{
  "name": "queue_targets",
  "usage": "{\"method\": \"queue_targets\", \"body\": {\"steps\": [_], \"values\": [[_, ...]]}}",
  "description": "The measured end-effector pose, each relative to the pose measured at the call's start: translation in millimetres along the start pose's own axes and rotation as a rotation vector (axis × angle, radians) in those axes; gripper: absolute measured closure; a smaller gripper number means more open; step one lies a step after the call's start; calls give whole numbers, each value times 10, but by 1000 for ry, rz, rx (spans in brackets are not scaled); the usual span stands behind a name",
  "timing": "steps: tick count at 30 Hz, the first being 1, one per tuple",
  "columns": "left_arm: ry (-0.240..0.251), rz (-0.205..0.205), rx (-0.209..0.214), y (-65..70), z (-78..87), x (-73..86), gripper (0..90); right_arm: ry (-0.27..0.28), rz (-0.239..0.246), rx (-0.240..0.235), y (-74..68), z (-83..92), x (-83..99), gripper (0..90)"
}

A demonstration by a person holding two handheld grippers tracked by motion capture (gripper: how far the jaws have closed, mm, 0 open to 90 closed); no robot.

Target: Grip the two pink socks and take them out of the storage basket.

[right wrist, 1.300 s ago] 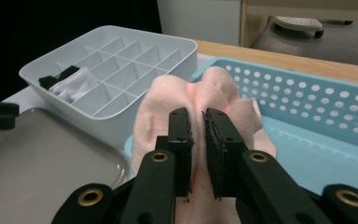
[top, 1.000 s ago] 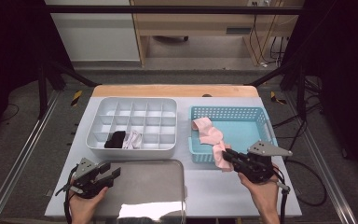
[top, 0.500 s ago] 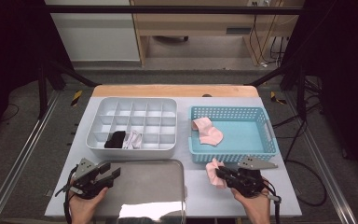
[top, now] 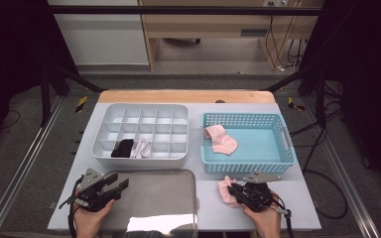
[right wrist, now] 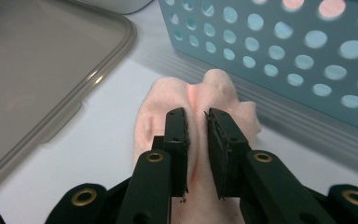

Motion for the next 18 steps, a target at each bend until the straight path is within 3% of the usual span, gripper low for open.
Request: {"method": "queue_targets", "body": {"steps": [9,18], "values": [[1,2,-1,-6,0,0,474,53,-12,20,-18,51,-37,615],[-3,3,-3,-8,-9,-4,468,140,17,44,-56,215,-199,550]]}}
Point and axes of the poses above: each handheld gripper's, and its own axes: z roughly backward along the jaws, x roughly out of its underside, y roughly to its right, the point moved 1 cm from there along -z, roughly forward along the jaws, and after that the axes turned 2 degrees about -x, right-handed, at the moved point
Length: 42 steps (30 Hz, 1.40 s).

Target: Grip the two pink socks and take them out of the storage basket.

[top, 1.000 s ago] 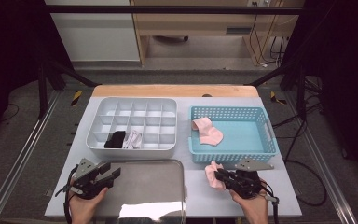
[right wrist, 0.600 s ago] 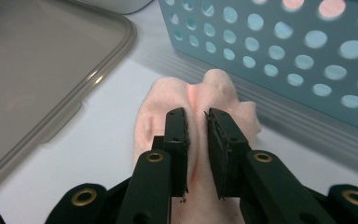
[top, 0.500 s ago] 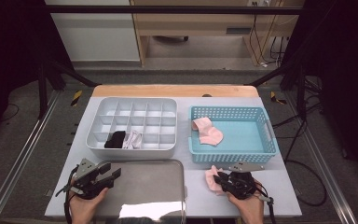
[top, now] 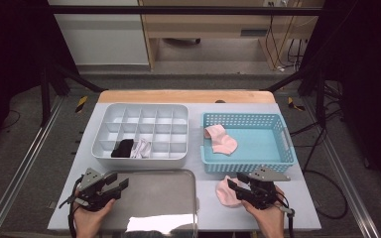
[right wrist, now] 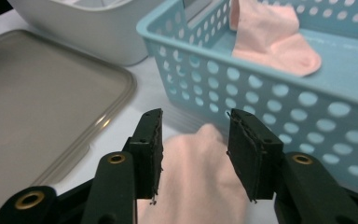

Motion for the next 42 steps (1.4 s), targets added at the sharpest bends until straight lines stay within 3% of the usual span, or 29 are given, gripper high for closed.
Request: {"method": "queue_targets", "body": {"steps": [9,16,30,42], "values": [[-1,2,-2,-9,-2,-2,464,81,-10,35,82,107,-305,477],[1,3,-4,-21,-2,-4,466,114,-25,56,162,59,-587,418],[0,4,-5,-33,-4,-7,466,153,-37,111,323,-229,-1082,347],[2,6,-6,-35,-10,-8,467,143,-48,146,515,-512,-1292,342]]}}
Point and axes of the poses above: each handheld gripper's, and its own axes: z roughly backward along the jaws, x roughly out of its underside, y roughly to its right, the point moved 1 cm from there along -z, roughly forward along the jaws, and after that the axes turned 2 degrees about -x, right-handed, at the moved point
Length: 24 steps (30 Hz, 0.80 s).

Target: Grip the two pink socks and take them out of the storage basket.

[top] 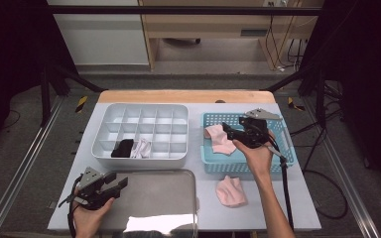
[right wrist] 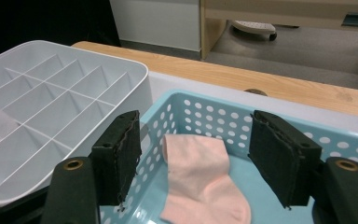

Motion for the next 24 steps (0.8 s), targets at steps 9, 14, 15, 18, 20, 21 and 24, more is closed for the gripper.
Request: {"method": "queue_targets", "body": {"steps": [9,14,15,18,20,21,24], "values": [[-1,1,0,-8,-3,0,468,-23,-7,19,87,-270,-22,358],[1,2,0,-11,-2,-1,468,-50,-7,32,109,-426,10,375],[2,2,-1,-11,-1,0,468,-59,-10,36,117,-454,24,377],[2,2,-1,-12,-2,0,468,-80,0,52,143,-534,66,382],[-1,3,-1,-14,-6,0,469,-89,2,58,154,-577,90,384],[-1,2,-1,-14,-7,0,469,-92,1,61,158,-599,100,382],[-1,1,0,-14,-8,0,469,-97,-11,63,157,-661,125,375]]}}
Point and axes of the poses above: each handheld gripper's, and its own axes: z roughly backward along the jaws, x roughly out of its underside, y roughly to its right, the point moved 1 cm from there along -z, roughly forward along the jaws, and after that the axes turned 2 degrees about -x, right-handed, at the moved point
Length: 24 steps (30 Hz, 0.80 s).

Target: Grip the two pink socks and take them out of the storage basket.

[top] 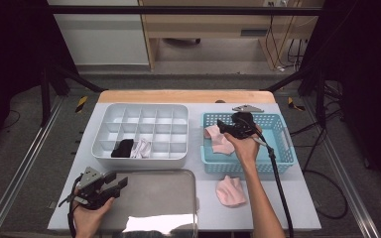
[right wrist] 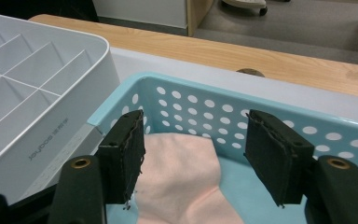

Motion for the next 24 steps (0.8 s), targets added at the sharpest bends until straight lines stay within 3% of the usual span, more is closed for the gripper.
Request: {"method": "queue_targets", "body": {"steps": [13,18,24], "values": [[1,-5,-2,7,3,1,471,-86,-45,-7,-39,-320,161,293],[3,-3,-1,3,7,1,471,-126,-26,15,-29,-426,241,222],[0,-6,0,12,0,2,472,-143,-39,-5,-39,-459,262,213]]}}
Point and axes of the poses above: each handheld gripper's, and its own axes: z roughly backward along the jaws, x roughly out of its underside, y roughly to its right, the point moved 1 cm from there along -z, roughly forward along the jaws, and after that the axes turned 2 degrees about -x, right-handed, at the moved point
